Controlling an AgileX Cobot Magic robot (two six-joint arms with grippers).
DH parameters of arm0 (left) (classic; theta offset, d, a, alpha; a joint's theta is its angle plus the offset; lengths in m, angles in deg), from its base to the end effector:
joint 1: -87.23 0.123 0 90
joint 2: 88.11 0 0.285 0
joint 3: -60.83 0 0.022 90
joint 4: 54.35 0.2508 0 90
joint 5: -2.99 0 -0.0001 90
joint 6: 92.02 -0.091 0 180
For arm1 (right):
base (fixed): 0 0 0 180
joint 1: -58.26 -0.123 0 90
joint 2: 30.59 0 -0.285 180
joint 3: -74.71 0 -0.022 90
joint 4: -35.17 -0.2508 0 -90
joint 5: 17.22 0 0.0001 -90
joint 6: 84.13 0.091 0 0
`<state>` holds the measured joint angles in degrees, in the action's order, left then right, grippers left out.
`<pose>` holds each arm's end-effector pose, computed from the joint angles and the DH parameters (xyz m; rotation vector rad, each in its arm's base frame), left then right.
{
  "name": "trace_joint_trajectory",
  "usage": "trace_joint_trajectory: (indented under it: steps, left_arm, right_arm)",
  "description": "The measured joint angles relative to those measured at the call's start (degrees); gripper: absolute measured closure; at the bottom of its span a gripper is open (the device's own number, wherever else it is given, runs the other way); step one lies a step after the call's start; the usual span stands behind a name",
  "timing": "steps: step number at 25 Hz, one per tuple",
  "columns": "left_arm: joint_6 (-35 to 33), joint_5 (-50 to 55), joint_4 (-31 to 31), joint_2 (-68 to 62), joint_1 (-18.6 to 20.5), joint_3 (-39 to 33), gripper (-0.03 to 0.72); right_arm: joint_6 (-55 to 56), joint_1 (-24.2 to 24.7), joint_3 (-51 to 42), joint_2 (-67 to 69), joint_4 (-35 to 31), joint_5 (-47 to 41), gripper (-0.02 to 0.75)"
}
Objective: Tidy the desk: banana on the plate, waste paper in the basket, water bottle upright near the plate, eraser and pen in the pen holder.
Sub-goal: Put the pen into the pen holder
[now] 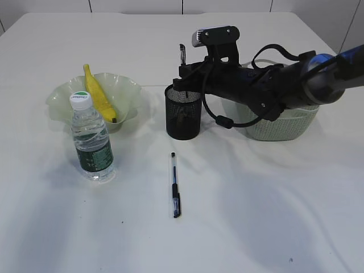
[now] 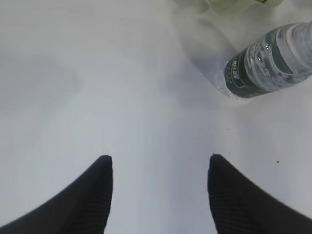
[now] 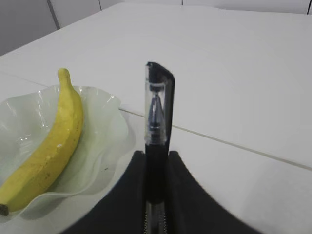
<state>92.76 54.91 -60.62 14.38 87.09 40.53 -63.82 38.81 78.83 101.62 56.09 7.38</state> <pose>0.2356 -0.0084 0.3108 -0.1635 2.6086 -0.1667 0.4569 0.1757 0.1734 -0.3976 1.8027 0.3886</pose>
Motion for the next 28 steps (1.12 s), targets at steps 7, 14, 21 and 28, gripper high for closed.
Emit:
trace_joint_trajectory:
  steps: [7,14,21,28]
  left_arm:
    - [0.0,0.0,-0.5,0.0,0.0,0.0,0.258]
    - [0.0,0.0,-0.9,0.0,0.0,0.0,0.259]
    - [0.0,0.0,-0.9,0.0,0.0,0.0,0.259]
    - [0.0,-0.1,-0.9,0.0,0.0,0.0,0.259]
  right_arm:
    - [0.6,0.0,0.0,0.2,0.8,-1.6,0.671]
    - [1.3,0.0,0.0,0.3,1.0,-1.7,0.587]
    - [1.4,0.0,0.0,0.3,1.1,-1.7,0.519]
    - [1.7,0.0,0.0,-0.7,1.2,-6.1,0.513]
